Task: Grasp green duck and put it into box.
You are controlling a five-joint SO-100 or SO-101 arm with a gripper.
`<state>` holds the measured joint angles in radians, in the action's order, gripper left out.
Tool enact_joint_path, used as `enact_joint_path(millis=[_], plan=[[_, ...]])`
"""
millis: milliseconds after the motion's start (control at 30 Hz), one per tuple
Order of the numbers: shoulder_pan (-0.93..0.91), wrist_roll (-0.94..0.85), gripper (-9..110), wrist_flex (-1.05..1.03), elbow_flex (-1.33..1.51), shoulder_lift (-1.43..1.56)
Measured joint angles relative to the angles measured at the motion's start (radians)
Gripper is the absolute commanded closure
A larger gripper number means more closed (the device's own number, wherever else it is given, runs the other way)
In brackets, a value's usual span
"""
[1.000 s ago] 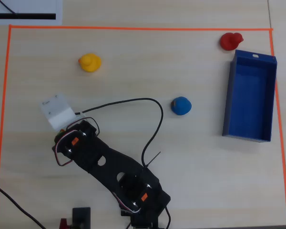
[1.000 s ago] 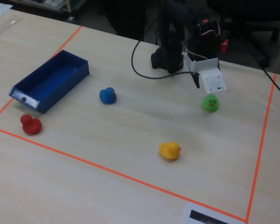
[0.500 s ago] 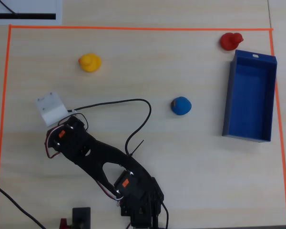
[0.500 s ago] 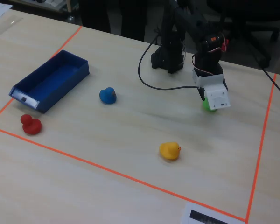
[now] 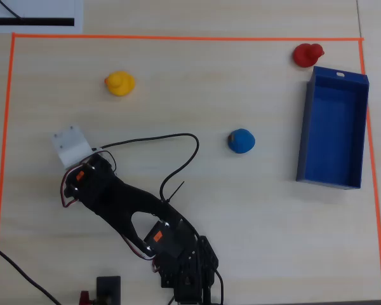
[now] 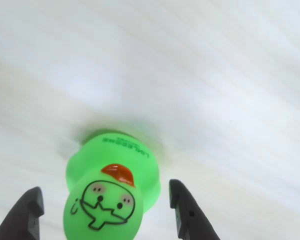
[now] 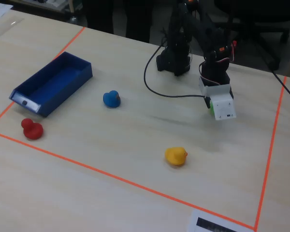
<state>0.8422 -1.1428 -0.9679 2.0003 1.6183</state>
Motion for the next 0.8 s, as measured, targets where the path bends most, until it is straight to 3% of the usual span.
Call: enact_joint_path(millis=[300,367,467,667,800], plan=[[-0.011,0.008,72,0.025,0.000,-0.057],[-0.011,0.009,79,0.028,-0.002,-0.066],[-0.021,0.009,100,0.028,-0.008,-0.071],[-0.029,0.037,101,0.023,-0.046,-0.069],[-0.055,0.074,101,-0.110,-0.089,-0.063]])
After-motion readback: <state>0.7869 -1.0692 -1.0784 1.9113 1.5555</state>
